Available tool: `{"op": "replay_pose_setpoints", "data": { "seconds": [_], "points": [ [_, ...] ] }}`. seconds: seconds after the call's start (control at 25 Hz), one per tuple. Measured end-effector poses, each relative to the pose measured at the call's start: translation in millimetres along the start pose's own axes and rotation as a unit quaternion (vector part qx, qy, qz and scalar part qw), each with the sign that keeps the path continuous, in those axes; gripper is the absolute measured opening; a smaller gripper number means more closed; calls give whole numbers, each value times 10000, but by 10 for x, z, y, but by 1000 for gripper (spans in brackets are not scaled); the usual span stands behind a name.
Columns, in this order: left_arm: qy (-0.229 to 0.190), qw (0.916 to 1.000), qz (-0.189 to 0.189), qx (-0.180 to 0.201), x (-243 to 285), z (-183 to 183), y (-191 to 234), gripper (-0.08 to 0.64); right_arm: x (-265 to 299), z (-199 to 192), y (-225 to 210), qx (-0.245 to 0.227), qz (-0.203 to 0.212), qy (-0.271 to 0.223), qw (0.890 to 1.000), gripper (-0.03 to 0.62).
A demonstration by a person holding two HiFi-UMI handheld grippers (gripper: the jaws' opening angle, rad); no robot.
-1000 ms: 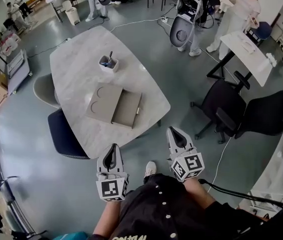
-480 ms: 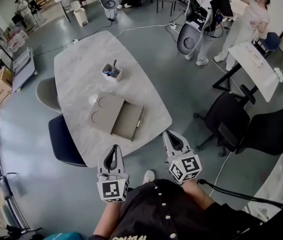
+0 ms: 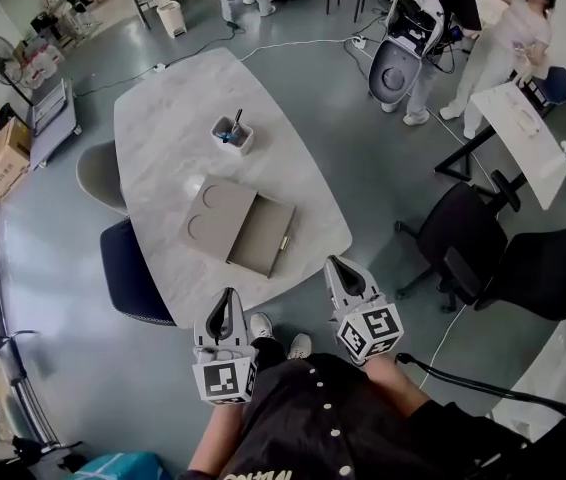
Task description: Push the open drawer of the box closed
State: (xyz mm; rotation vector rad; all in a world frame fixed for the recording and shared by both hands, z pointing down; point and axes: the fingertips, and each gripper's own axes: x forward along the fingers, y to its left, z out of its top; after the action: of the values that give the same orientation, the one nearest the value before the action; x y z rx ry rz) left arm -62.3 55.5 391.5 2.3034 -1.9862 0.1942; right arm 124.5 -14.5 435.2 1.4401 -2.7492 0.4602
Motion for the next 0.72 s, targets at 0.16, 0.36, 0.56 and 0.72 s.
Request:
{"op": "replay_pose_setpoints", "data": {
  "seconds": [0.16, 0.36, 0.56, 0.72],
  "points": [
    [-29, 10000, -6, 6, 60, 10, 89, 17, 116, 13, 13, 24, 2, 5, 10000, -3],
    [-133, 9999, -91, 11, 290, 93, 253, 17, 363, 130, -39, 147, -40, -53, 9999, -3],
    [-239, 9995, -188, 20, 544, 171, 421, 17, 622, 233, -78, 100, -39, -84, 9999, -3],
    [-262, 9992, -288, 18, 695, 200, 519, 17, 795, 239, -121, 190, -138, -42, 9997, -3]
  ]
}}
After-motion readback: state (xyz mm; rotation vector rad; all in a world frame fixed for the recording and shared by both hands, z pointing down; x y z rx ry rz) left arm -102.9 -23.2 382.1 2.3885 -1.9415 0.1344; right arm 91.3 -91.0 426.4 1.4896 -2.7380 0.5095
